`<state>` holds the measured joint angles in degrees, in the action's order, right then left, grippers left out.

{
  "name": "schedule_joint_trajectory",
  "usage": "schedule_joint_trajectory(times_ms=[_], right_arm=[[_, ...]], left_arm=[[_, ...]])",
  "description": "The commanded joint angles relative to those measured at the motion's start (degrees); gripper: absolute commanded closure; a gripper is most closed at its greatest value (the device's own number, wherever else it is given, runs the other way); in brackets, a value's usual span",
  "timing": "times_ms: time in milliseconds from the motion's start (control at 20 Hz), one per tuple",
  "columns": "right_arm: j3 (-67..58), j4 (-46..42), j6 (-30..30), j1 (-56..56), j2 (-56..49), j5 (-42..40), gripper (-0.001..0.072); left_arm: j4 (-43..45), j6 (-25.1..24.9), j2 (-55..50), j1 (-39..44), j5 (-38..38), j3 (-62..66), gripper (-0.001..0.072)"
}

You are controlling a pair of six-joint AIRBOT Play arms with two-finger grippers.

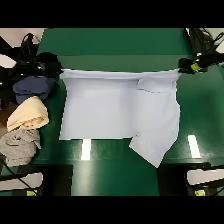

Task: Fold the shirts.

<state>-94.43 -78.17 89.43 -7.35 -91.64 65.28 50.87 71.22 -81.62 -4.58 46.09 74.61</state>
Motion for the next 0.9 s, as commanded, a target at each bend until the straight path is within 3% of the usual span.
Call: schedule_joint_trajectory(times_ms=[0,150,300,450,600,850], right_arm=[[0.5,-0.9,0.6,0.7,-2.5,-12.5,0.0699],[0.5,-1.0,0.6,0.8,-2.5,-16.7,0.0699],[1.6,-1.0,0.6,0.9,-2.5,-13.0,0.0699],[4.1,-1.5,0.3,1.9,-2.4,-2.4,0.0699],[8.6,-3.6,-0.1,3.5,-2.4,0.7,0.0699],[13.3,-2.4,0.2,4.0,-2.4,1.4,0.0694]], left_arm=[[-3.3,-1.2,-4.8,0.0,-13.5,0.1,0.0680],[-3.3,-1.3,-5.6,0.0,-18.7,0.1,0.0680],[-2.9,-5.9,-5.6,0.0,-16.4,0.1,0.0680],[2.6,-8.8,-5.6,-0.1,-5.1,0.1,0.0680],[14.1,-8.6,-5.6,-0.1,7.3,0.1,0.0680],[17.6,-8.0,-6.4,0.0,13.5,0.0,0.0679]])
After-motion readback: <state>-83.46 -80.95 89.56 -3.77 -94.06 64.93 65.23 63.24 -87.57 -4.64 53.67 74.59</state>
